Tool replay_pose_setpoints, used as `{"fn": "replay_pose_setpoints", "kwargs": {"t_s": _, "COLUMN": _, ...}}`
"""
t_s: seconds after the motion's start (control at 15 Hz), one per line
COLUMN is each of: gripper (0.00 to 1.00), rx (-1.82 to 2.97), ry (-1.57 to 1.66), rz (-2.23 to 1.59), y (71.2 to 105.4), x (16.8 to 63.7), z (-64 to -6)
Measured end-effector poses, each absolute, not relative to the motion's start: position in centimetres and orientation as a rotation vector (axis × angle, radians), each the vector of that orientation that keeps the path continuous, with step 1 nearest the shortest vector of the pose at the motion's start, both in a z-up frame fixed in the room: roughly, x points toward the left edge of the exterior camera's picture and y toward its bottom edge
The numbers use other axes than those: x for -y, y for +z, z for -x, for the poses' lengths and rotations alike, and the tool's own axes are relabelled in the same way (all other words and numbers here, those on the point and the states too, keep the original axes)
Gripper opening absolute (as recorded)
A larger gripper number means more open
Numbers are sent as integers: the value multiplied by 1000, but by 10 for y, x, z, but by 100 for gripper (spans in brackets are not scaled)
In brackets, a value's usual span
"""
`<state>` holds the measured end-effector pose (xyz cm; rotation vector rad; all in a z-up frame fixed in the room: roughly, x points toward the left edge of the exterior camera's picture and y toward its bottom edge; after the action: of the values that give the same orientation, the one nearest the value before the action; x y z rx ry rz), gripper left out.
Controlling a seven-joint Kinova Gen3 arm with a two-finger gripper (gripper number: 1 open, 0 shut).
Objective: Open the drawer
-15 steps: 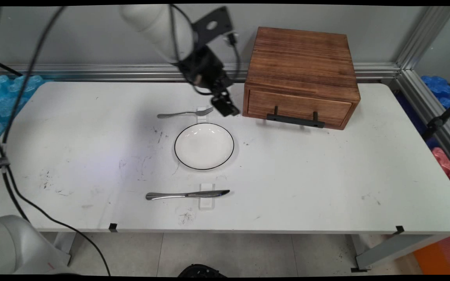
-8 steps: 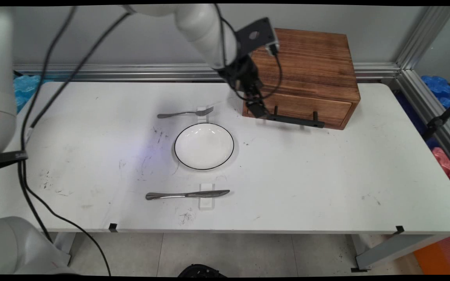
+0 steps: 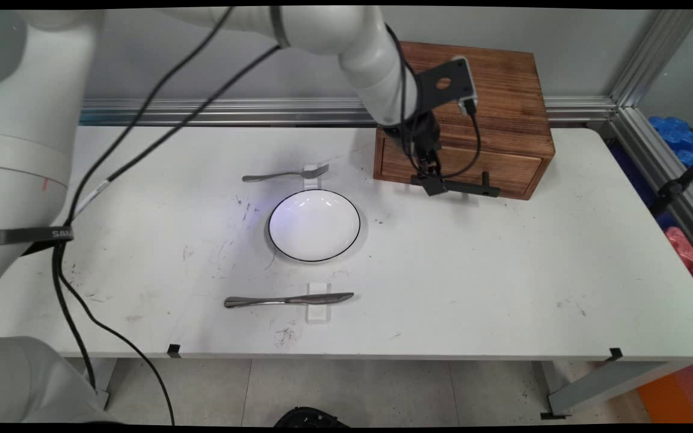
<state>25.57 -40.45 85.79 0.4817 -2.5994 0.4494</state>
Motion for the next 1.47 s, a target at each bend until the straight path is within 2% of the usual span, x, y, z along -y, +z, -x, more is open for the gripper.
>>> {"fn": "replay_pose_setpoints", "kwargs": {"t_s": 0.73, "gripper": 100, "rx": 2663, "ry": 405, "rz": -429, "y": 817, "x": 435, "z": -218}}
{"fn": "replay_pose_setpoints", "kwargs": {"t_s": 1.47, "gripper": 100, "rx": 2717, "ry": 358, "rz": -393, "y": 788, "x": 452, "z": -208}}
